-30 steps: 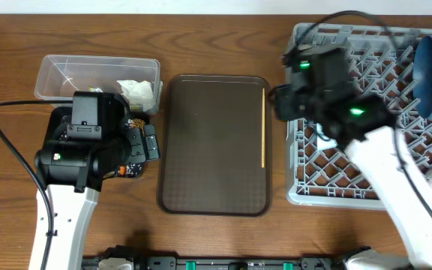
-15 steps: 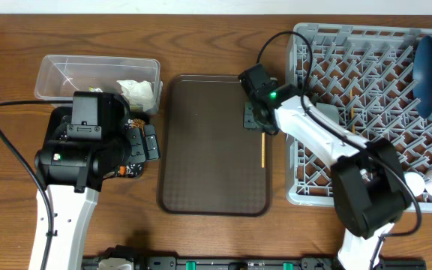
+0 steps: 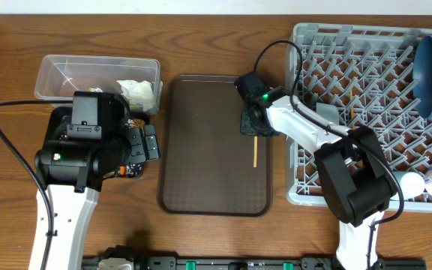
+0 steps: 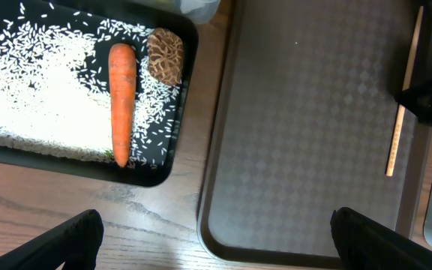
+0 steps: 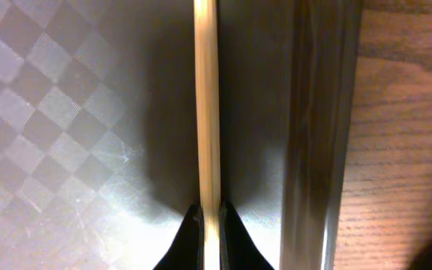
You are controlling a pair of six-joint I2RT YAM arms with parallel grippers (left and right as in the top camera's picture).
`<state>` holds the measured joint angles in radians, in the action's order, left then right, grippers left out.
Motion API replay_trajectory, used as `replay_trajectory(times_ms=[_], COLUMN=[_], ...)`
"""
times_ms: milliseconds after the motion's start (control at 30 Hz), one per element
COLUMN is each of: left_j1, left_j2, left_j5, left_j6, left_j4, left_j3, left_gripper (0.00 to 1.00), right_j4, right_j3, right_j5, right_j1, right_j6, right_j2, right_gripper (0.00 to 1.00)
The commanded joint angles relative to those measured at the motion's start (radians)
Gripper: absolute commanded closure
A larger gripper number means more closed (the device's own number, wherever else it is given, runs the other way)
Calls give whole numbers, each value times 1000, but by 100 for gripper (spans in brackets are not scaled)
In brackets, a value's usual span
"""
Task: Sort waste into correct bins and load items into the dishwasher rack
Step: 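Carry the second chopstick right and release it into the dish rack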
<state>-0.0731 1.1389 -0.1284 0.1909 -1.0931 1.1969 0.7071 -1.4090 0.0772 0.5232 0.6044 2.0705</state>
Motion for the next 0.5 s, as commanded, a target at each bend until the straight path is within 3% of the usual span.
replay_trajectory(times_ms=[0, 300, 467], left_j1=[5, 5, 5], left_j2=[2, 2, 2], left_j5=[-2, -3, -3], left_j6=[9, 9, 9], left_j4=[-2, -2, -2], left_j3=[10, 10, 10], left_gripper=[2, 2, 2], right_j4=[-6, 44, 88], right_j3=[-10, -66, -66], right_j5=[-45, -43, -24], right_j1=[6, -8, -108], right_j6=[-63, -298, -360], right_j2=[-2, -306, -484], right_gripper=[99, 99, 99])
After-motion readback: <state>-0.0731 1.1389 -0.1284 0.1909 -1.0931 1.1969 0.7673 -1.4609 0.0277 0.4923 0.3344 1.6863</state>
